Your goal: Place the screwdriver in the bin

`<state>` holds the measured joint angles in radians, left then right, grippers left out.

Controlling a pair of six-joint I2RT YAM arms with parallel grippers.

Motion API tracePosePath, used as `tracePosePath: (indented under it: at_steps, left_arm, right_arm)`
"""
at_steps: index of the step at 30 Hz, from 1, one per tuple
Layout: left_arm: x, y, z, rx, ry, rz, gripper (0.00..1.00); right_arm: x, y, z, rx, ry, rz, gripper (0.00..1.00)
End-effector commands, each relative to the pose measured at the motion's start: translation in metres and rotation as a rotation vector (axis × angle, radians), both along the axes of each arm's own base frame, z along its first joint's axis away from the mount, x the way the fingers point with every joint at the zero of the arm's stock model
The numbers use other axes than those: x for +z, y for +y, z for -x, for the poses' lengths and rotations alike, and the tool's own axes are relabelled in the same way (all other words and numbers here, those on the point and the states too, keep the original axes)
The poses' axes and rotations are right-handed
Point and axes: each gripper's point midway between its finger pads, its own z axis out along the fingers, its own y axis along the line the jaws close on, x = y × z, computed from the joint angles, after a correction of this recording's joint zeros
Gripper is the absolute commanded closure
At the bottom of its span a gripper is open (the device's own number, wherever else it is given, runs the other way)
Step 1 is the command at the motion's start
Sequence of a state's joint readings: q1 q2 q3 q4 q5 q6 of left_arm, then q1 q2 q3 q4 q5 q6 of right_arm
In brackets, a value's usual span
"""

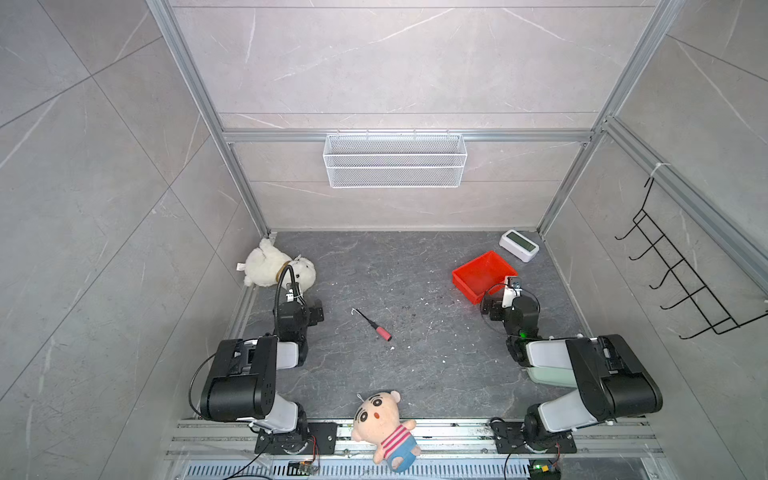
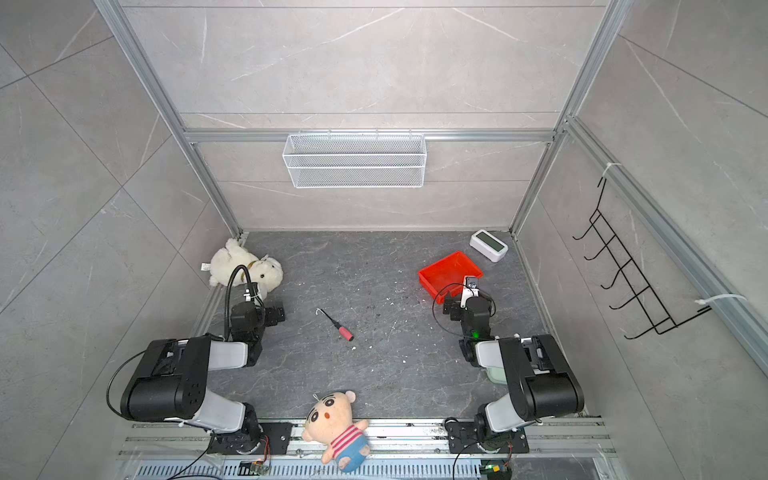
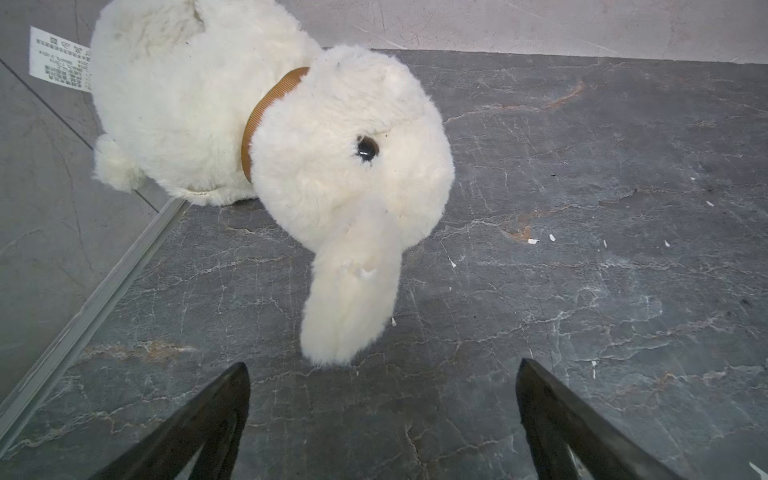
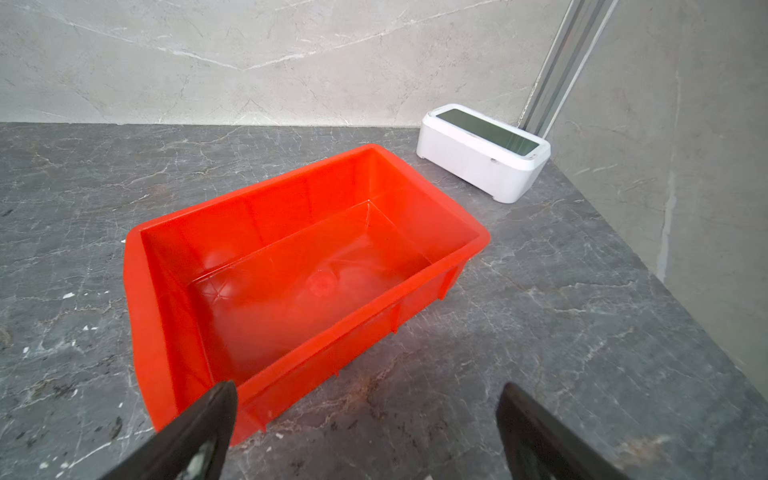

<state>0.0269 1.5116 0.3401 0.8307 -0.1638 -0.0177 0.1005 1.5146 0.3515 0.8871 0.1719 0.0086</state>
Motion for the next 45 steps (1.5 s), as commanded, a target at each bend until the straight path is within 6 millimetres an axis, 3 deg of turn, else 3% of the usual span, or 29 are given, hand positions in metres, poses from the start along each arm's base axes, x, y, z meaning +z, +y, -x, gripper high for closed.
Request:
tracePosePath:
  at_steps: [1, 25, 32, 39, 45]
  left_arm:
    - [0.016, 0.003, -0.007, 0.012, -0.055, 0.004, 0.00]
    - [0.017, 0.003, -0.006, 0.014, -0.063, 0.002, 0.01]
    - [0.051, -0.012, -0.001, -0.051, -0.067, -0.029, 0.00]
    - [0.098, -0.059, 0.008, -0.273, -0.082, -0.099, 0.00]
    - [0.127, -0.091, 0.037, -0.495, -0.059, -0.144, 0.00]
  right_arm:
    - [0.002, 0.001, 0.000, -0.001, -0.013, -0.015, 0.01]
    - [0.002, 0.002, 0.001, 0.000, -0.014, -0.020, 0.01]
    - [0.024, -0.002, 0.009, -0.016, -0.045, -0.019, 0.01]
    - [0.062, 0.000, 0.025, 0.006, -0.101, -0.014, 0.01]
    - [0.104, 0.012, 0.026, 0.068, -0.154, -0.042, 0.01]
